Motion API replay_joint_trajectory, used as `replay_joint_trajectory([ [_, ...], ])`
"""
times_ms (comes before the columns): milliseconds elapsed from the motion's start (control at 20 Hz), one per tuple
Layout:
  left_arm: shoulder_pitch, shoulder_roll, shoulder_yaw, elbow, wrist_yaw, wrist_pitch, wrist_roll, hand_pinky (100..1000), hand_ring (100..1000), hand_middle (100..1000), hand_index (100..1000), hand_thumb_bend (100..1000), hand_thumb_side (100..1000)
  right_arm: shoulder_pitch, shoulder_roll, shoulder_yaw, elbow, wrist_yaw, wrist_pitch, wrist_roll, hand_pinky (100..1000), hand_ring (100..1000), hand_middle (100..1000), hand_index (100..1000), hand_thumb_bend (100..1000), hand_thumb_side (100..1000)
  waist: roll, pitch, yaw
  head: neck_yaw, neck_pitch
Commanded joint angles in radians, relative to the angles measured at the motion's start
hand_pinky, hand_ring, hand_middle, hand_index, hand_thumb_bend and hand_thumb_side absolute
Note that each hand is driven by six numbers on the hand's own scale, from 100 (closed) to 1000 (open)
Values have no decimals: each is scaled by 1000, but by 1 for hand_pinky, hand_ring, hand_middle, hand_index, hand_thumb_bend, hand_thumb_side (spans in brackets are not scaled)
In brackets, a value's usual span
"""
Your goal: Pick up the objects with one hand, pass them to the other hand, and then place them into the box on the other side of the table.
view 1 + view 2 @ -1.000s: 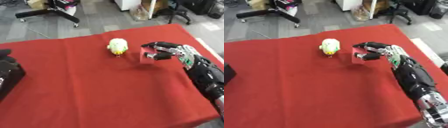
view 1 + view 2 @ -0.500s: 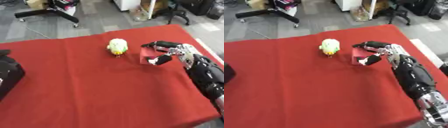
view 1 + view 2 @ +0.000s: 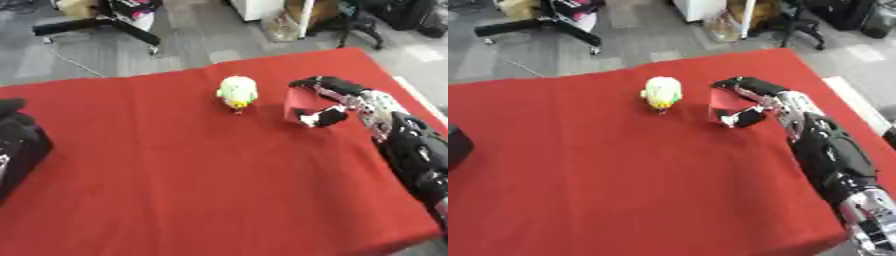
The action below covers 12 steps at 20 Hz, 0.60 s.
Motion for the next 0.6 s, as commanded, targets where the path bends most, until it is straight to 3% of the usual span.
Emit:
replay_joint_trajectory([
  [50,-5,5,-7,-20,-42,4,-4,682,551,593,795,446,848,-12,-11,15,-121,-99,22,-36,729,424,265,908,100,439,-4,-12,-2,24,-12],
  [350,-25,16,-62,13,-166,15,58,686,576,610,806,444,753,5,58,83,-380,-334,131,12,713,414,265,892,100,524,-6,-14,-5,87,-19],
  [600,-78,7,-143,56,-377,-40,209,724,649,686,836,618,586,14,167,150,-562,-536,276,98,700,406,267,877,100,588,-9,-15,-8,165,-25],
])
